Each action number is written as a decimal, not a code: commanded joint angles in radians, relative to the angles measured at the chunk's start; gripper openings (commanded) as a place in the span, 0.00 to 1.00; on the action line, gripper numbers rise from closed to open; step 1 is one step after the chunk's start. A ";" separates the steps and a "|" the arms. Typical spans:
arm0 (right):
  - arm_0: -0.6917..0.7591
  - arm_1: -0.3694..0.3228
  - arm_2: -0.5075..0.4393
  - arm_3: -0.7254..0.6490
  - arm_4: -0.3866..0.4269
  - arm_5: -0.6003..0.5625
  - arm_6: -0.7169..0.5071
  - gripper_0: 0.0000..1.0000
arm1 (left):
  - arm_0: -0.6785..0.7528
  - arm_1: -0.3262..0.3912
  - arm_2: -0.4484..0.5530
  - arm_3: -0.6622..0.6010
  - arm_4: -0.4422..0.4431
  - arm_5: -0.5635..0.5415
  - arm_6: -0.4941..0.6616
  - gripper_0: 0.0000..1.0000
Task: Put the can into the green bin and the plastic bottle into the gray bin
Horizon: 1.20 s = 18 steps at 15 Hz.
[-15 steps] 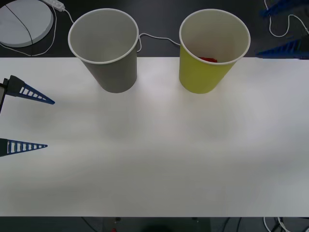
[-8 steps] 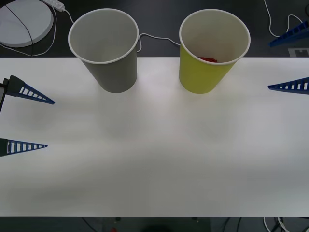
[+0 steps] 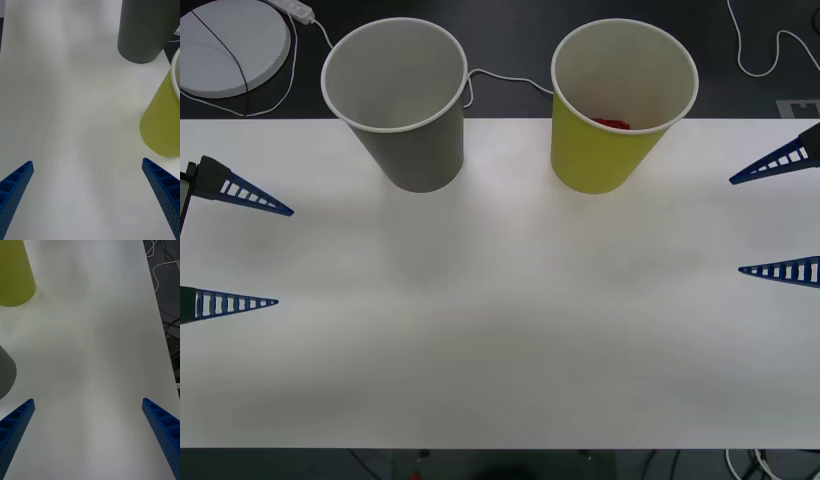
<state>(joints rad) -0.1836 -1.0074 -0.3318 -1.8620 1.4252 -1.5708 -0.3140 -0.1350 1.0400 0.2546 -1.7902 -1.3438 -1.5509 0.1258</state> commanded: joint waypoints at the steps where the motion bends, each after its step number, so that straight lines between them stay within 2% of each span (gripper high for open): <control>1: 0.035 0.033 -0.013 0.000 0.035 0.000 0.056 1.00 | 0.000 0.000 0.000 0.000 0.000 0.000 0.000 1.00; 6: 0.108 0.102 -0.058 0.001 0.047 0.000 0.104 1.00 | 0.000 0.000 0.000 0.000 0.000 0.000 0.000 1.00; 12: 0.184 0.177 -0.107 0.001 0.011 0.000 0.165 1.00 | 0.000 0.000 0.000 0.000 0.000 0.000 0.000 1.00; 18: 0.204 0.208 -0.125 0.023 -0.032 0.000 0.260 1.00 | 0.000 0.000 0.000 0.000 0.000 0.000 0.000 1.00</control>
<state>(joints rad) 0.0196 -0.7995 -0.4592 -1.8478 1.4031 -1.5708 -0.0606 -0.1350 1.0400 0.2546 -1.7902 -1.3438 -1.5509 0.1258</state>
